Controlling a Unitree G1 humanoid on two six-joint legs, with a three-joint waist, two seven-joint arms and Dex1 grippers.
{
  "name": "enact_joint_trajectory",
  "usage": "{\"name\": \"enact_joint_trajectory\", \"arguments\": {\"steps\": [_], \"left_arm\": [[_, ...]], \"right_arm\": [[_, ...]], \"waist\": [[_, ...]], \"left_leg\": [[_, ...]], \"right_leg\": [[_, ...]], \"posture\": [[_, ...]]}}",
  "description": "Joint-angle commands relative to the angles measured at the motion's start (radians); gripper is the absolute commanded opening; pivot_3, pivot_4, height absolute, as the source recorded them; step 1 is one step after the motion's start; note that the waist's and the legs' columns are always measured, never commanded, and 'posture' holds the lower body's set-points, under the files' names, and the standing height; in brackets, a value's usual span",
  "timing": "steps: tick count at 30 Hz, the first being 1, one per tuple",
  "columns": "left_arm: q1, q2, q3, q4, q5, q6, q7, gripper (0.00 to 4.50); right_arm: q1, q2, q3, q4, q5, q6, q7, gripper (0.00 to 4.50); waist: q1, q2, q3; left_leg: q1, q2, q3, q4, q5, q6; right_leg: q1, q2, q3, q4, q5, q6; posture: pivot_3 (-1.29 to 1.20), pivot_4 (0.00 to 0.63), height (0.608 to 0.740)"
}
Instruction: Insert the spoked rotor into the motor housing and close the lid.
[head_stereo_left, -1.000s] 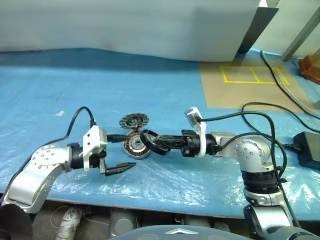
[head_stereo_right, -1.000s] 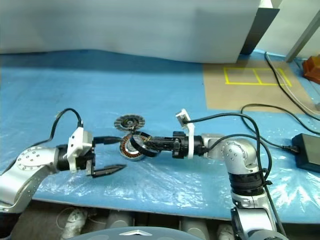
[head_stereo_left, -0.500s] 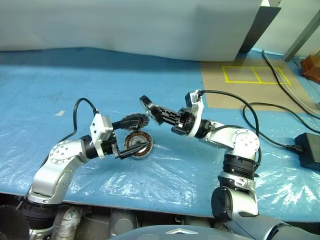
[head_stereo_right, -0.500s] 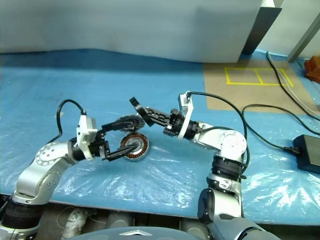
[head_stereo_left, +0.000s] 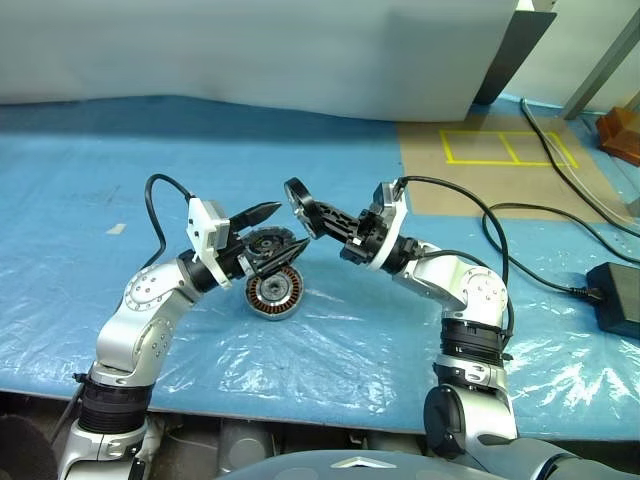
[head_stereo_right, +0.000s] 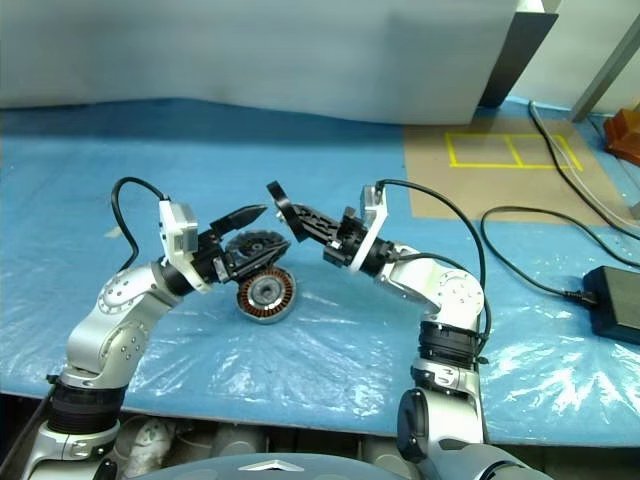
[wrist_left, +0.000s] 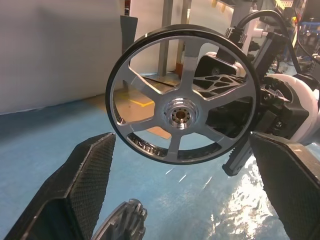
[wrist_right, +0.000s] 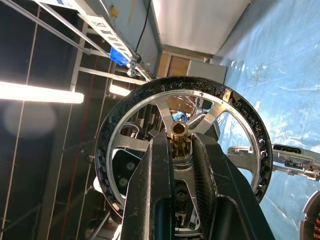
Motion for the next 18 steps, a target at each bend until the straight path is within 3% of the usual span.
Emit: {"name": "enact_joint_trajectory", "arguments": {"steps": [1, 10, 18], "left_arm": [[-0.006, -0.005, -0.016, -0.02, 0.007, -0.034, -0.017, 4.5], [-0.039, -0.019, -0.005, 0.025, 0.006, -0.057, -0.01, 4.5], [-0.037, 0.032, 0.009, 0.012, -0.022, -0.007, -0.024, 4.5]], "right_arm": [[0.003, -0.02, 0.034, -0.043, 0.055, -0.038, 0.005, 0.17], [0.021, -0.083, 0.098, -0.06, 0.093, -0.096, 0.008, 0.17], [0.028, -0.126, 0.133, -0.068, 0.121, -0.13, 0.007, 0.17]], "waist": [[0.001, 0.0, 0.0], [0.0, 0.0, 0.0], [0.001, 0.0, 0.0]], "left_leg": [[0.0, 0.0, 0.0, 0.0, 0.0, 0.0], [-0.001, -0.001, 0.0, 0.001, 0.0, 0.0], [-0.001, -0.001, -0.001, 0.0, 0.0, 0.0]], "right_leg": [[0.0, 0.0, 0.0, 0.0, 0.0, 0.0], [0.0, 0.0, 0.0, 0.0, 0.0, 0.001], [0.0, 0.0, 0.0, -0.001, -0.001, 0.002]], "posture": [[0.0, 0.15, 0.74], [0.0, 0.15, 0.74], [0.0, 0.15, 0.74]]}}
